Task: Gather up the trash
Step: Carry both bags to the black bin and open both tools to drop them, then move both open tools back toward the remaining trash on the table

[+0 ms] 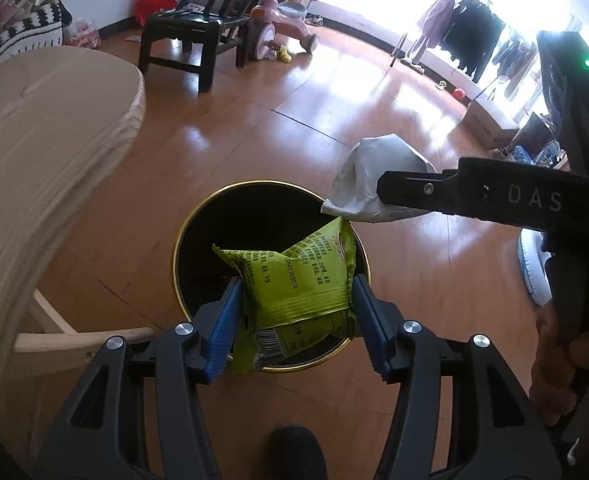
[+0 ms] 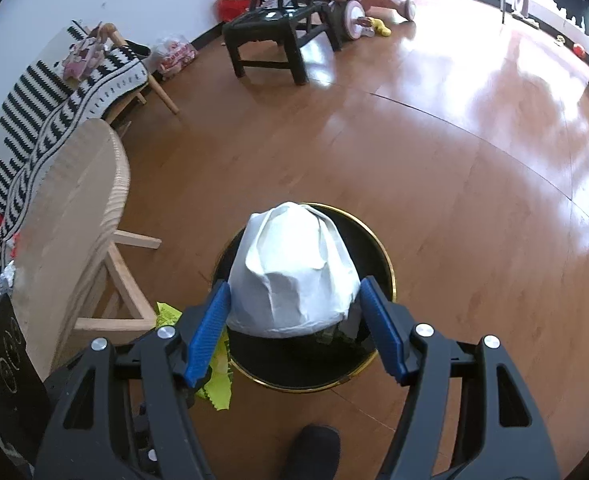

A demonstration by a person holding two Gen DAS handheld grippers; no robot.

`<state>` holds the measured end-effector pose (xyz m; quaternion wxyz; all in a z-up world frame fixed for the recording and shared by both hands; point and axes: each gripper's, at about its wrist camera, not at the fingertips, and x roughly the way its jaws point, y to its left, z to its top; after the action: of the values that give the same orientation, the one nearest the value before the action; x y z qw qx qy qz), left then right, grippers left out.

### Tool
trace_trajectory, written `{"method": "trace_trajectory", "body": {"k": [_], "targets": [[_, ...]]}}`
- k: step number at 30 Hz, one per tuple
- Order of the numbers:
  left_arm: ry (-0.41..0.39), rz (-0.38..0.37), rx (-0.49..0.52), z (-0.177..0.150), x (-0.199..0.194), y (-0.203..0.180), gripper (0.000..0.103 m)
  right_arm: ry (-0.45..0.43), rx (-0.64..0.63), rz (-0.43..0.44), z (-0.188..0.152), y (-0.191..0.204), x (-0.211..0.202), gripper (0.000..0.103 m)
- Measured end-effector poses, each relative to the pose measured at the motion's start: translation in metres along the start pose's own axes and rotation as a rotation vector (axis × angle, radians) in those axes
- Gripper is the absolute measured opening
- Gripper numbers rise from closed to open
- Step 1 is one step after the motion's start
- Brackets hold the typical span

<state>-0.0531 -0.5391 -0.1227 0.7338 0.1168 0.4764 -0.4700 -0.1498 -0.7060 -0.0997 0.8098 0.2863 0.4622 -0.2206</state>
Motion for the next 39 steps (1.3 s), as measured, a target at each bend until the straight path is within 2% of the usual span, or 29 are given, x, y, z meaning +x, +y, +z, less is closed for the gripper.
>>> {"method": "trace_trajectory", "body": {"k": [6, 8, 11, 13, 15, 19, 27, 34, 39], "targets": [[0.017, -0.012, 0.004, 0.002, 0.012, -0.002, 0.055, 0.014, 0.029, -0.006, 0.004, -0.013, 0.008, 0.066], [0.021, -0.019, 0.010, 0.003, 0.015, -0.002, 0.057, 0.018, 0.033, -0.009, 0.005, -0.017, 0.010, 0.070], [0.023, -0.022, 0.001, 0.006, 0.018, 0.003, 0.064, 0.023, 0.041, -0.023, 0.006, -0.019, 0.014, 0.072], [0.020, -0.020, -0.011, 0.007, 0.018, 0.005, 0.077, 0.033, 0.049, -0.018, 0.007, -0.020, 0.017, 0.077], [0.007, -0.011, -0.013, 0.007, 0.016, 0.005, 0.085, 0.036, 0.052, -0.016, 0.008, -0.021, 0.018, 0.081], [0.003, -0.008, -0.017, 0.006, 0.013, 0.003, 0.091, 0.029, 0.063, -0.010, 0.009, -0.022, 0.012, 0.083], [-0.002, -0.034, -0.063, 0.003, -0.004, 0.002, 0.092, -0.020, 0.107, 0.040, 0.001, -0.014, -0.033, 0.092], [-0.054, -0.013, 0.014, -0.002, -0.041, -0.012, 0.093, -0.099, 0.068, -0.019, -0.014, 0.002, -0.076, 0.094], [-0.076, -0.009, 0.012, -0.007, -0.067, -0.009, 0.094, -0.120, 0.050, -0.017, -0.020, 0.017, -0.092, 0.095]]}}
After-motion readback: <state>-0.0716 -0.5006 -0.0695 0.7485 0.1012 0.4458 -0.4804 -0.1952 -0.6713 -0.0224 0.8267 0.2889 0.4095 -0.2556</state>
